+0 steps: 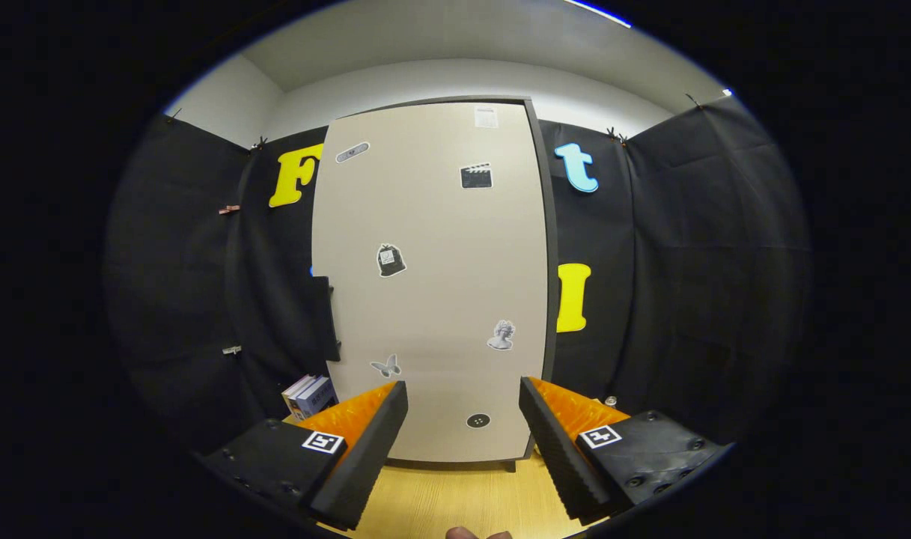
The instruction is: Open the shoe cabinet door, grab the shoes and put them into the shoe cabinet, then close the shoe cabinet door.
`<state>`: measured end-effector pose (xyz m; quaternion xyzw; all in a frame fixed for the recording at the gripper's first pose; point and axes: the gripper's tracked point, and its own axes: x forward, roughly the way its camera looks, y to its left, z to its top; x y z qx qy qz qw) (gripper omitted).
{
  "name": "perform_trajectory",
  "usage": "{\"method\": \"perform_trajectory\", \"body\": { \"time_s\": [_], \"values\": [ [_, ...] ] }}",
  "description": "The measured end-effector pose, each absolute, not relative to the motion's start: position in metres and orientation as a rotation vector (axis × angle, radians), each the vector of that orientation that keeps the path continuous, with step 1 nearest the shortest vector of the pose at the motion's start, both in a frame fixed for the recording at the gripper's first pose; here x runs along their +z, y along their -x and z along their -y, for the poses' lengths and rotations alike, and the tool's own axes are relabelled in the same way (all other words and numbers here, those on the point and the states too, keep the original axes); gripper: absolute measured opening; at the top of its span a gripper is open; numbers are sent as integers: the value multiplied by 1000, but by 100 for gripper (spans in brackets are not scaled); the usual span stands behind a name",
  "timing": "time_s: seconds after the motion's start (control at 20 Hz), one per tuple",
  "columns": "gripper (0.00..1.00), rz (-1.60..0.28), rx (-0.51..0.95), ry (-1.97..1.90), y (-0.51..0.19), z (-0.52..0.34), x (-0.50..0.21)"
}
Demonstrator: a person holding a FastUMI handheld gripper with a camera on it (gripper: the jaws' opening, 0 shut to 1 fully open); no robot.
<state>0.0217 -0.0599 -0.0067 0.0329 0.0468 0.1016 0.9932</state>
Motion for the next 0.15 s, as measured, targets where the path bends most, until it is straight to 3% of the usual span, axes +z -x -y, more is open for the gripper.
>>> {"method": "perform_trajectory", "body": {
  "time_s": [0.15],
  "values": [
    [98, -94, 236, -70, -27, 59, -9]
  ]
}}
